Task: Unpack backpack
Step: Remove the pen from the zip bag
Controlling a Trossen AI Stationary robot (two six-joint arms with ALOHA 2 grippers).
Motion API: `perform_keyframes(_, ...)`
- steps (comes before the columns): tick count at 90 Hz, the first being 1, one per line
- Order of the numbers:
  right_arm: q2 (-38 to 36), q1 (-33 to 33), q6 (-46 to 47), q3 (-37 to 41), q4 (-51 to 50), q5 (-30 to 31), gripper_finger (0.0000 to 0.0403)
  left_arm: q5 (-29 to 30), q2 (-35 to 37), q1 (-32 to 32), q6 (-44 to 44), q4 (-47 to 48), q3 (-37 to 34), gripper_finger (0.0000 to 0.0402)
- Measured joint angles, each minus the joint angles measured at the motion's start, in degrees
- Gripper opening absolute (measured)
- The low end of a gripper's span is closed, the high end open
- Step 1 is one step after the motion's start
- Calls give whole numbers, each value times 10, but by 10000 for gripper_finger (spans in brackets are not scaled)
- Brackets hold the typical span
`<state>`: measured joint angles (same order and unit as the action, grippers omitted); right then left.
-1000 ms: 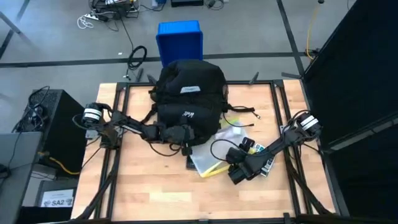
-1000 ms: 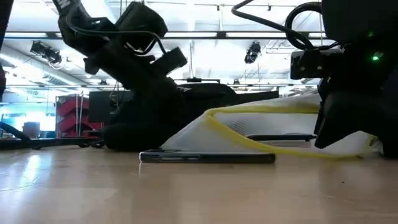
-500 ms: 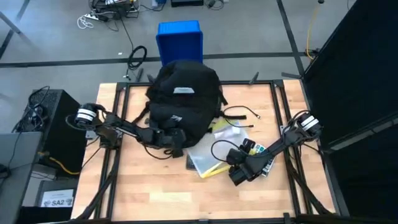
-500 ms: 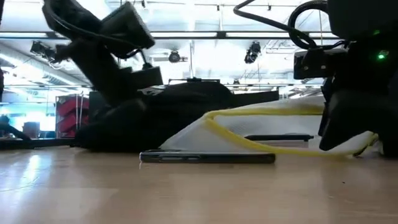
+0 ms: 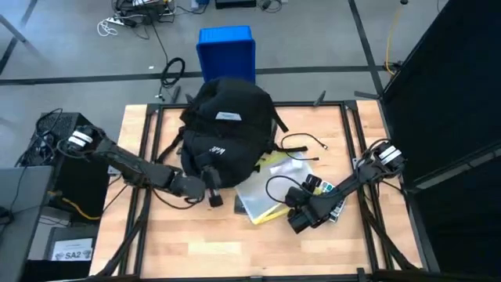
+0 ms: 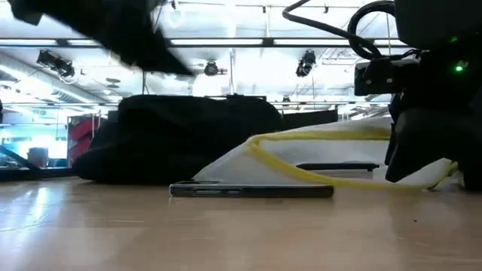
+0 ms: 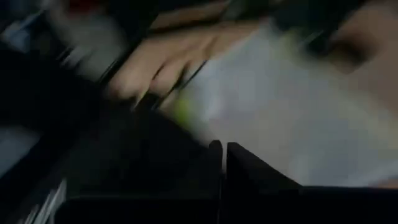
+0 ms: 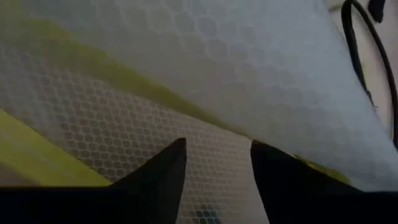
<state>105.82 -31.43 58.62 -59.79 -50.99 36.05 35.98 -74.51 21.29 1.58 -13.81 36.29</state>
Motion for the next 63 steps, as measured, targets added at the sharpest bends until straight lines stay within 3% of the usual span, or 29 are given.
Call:
perform_keyframes(6, 0, 3, 7, 0, 3, 1, 156, -36, -12, 0, -51, -77, 0, 0)
perform_keyframes(18, 0, 5, 14, 0, 23, 3, 164, -40, -44, -26, -106, -149, 3, 0)
perform_keyframes(24, 0, 5, 13, 0, 28, 3, 169, -48, -61, -48, -111, -152, 13, 0)
perform_keyframes(63, 0, -8, 38, 0, 62, 5, 180, -243, -249, -221, -108, -107, 148, 0)
